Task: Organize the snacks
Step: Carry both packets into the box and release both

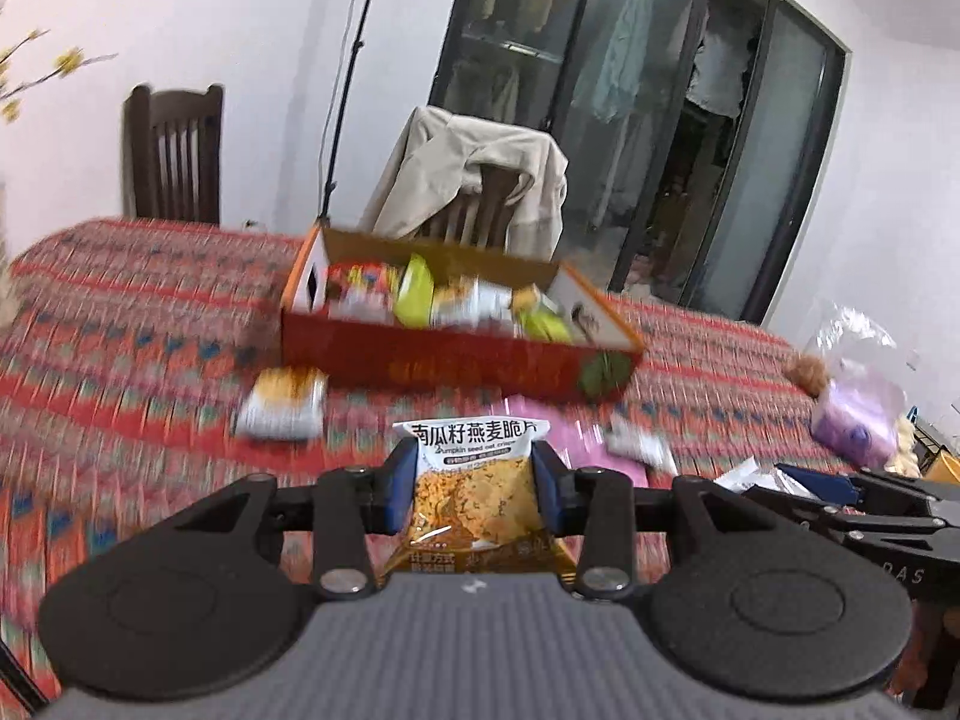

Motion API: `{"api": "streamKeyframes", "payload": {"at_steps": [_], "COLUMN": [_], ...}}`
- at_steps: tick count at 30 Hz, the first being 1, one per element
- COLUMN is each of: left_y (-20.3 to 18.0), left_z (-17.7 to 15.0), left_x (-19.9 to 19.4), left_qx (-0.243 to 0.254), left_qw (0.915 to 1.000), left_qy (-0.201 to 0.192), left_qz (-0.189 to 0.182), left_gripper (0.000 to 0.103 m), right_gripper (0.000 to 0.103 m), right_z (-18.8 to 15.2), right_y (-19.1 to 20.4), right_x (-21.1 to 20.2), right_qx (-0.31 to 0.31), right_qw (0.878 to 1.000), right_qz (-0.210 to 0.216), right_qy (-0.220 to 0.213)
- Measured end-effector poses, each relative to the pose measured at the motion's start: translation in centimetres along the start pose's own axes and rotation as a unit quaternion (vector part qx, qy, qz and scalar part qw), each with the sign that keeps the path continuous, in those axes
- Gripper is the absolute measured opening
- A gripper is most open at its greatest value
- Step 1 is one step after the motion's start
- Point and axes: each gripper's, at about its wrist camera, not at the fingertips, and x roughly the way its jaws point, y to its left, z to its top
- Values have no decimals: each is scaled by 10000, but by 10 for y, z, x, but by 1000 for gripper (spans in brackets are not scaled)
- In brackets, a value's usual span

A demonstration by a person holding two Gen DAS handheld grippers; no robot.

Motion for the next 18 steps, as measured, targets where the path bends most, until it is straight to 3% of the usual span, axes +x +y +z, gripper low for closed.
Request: {"api": "streamKeyframes", "payload": {"at_steps": [4, 10, 15, 17, 18], "left_y": [8, 29, 34, 33, 34], "left_z": [49, 95, 101, 99, 98], "left_x": [49, 142, 203, 219, 224], "left_qx": [267, 35, -182, -178, -200], "left_qw": [9996, 9992, 9970, 9964, 9961], "left_qy": [-57, 393, 741, 835, 860], "left_qz": [56, 101, 111, 9, 18], "left_gripper": [41, 41, 41, 45, 54], "right_gripper": [47, 47, 47, 49, 49], "right_z": [53, 125, 138, 135, 133], "right_y": [-12, -26, -39, -46, -50], "right_x": [47, 158, 257, 284, 293], "right_qx": [-36, 154, 373, 575, 674], "right_qw": [9996, 9994, 9982, 9965, 9956], "right_qz": [199, 306, -40, -130, -198], "right_qy": [-185, -28, 458, 600, 616]}}
